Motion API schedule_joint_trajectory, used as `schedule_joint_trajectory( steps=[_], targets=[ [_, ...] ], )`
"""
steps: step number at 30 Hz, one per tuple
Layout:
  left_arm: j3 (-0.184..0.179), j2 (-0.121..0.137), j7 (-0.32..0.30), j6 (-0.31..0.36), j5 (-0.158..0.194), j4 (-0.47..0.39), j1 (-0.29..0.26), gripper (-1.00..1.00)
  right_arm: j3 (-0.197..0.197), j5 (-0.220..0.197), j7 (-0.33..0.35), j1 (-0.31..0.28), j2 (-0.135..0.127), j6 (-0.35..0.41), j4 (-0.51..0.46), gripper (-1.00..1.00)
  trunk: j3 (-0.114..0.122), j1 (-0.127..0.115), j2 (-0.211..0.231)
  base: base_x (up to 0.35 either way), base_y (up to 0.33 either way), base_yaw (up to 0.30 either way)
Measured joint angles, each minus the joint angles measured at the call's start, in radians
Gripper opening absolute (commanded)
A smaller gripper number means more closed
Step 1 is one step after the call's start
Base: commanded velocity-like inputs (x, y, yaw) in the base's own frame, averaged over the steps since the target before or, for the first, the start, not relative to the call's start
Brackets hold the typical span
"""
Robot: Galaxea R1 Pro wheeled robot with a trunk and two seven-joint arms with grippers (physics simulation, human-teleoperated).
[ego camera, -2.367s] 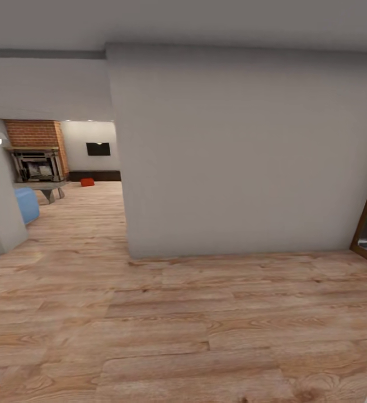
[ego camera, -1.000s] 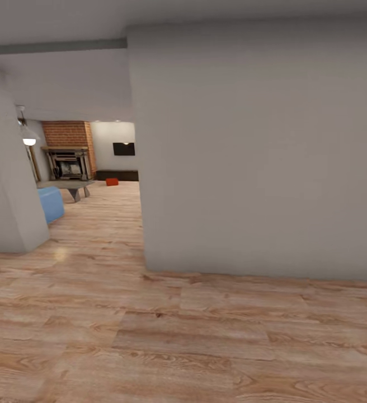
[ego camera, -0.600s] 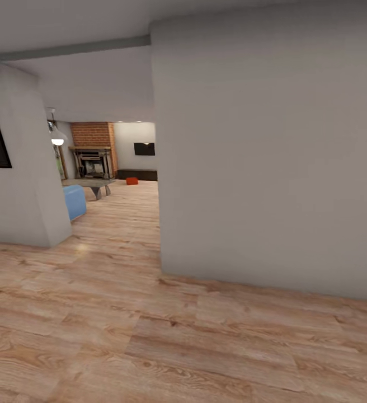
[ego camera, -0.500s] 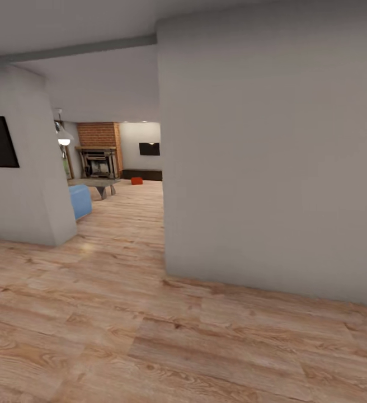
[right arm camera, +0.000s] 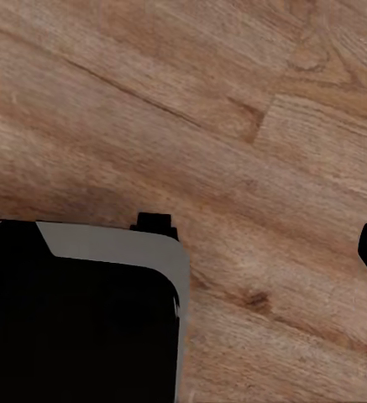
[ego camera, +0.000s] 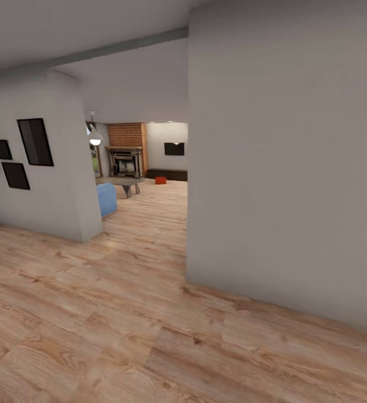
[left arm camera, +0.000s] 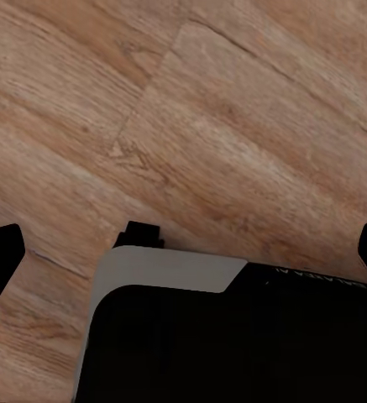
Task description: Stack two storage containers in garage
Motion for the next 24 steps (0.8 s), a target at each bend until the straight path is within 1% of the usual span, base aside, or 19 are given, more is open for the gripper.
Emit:
schedule_joint_trajectory(
  steps=[3,6,9,12,24],
  targets=[
    [0.0,0.005,0.0,0.0,0.005,0.0,0.0,1.0,-0.004,-0.006,0.0,0.0,0.0,0.0,0.0,1.0,0.0,0.0,0.0,0.322,0.0,0.282],
    [0.0,0.011,0.0,0.0,0.027,0.0,0.0,1.0,-0.006,-0.009,0.0,0.0,0.0,0.001,0.0,1.0,0.0,0.0,0.0,0.322,0.0,0.289],
    [0.0,0.014,0.0,0.0,0.06,0.0,0.0,1.0,-0.007,-0.009,0.0,0.0,0.0,0.001,0.0,1.0,0.0,0.0,0.0,0.322,0.0,0.292],
    [0.0,0.015,0.0,0.0,0.073,0.0,0.0,1.0,-0.006,-0.009,0.0,0.0,0.0,0.001,-0.001,1.0,0.0,0.0,0.0,0.321,0.0,0.293],
    [0.0,0.015,0.0,0.002,0.079,0.0,0.0,1.0,-0.006,-0.01,0.0,0.0,0.0,0.001,-0.001,1.0,0.0,0.0,0.0,0.322,0.0,0.293]
  ],
)
